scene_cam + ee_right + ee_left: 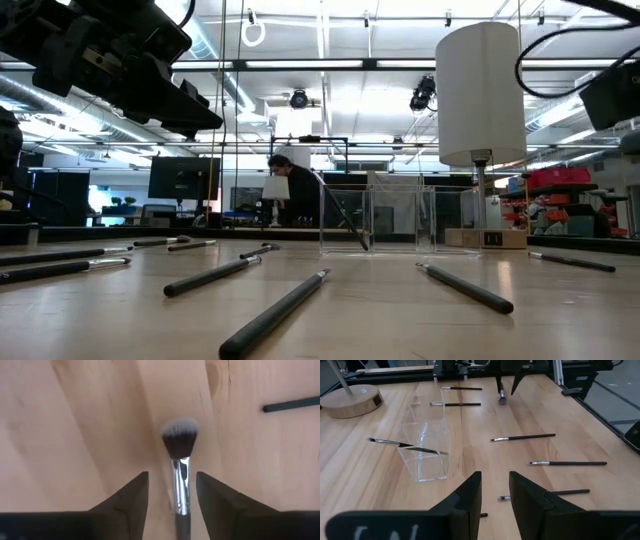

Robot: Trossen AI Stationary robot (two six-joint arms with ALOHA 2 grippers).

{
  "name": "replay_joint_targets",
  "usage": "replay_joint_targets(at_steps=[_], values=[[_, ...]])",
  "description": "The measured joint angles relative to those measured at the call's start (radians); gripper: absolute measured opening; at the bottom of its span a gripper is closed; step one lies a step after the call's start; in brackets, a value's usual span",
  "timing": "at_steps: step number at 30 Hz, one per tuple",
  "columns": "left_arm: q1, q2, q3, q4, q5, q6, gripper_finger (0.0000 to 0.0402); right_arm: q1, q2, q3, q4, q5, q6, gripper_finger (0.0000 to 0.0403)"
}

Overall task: Pick & Place Makeup Supplies
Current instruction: Put the black makeup brush into the transparent organizer

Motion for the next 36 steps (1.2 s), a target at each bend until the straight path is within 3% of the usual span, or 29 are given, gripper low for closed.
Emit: replay_joint_targets(at_steps=[8, 18, 26, 36], values=[[0.0, 0.0, 0.0, -0.001, 0.0, -0.002, 0.0101, 0.0, 0.062, 0.004, -0.003, -0.013, -0.043, 0.012], [0.0, 0.0, 0.0, -0.001, 0.0, -0.003, 0.0101, 0.004, 0.086, 0.005, -0.003, -0.017, -0.102, 0.0034], [0.0, 0.0, 0.0, -0.001, 0.001, -0.004, 0.0101, 0.005, 0.047, -0.004, 0.023, 0.013, -0.059, 0.0031], [0.0, 0.0, 0.0, -0.001, 0.001, -0.009, 0.0101, 0.009, -0.092, -0.003, 0.125, 0.378, -0.001, 0.0031]])
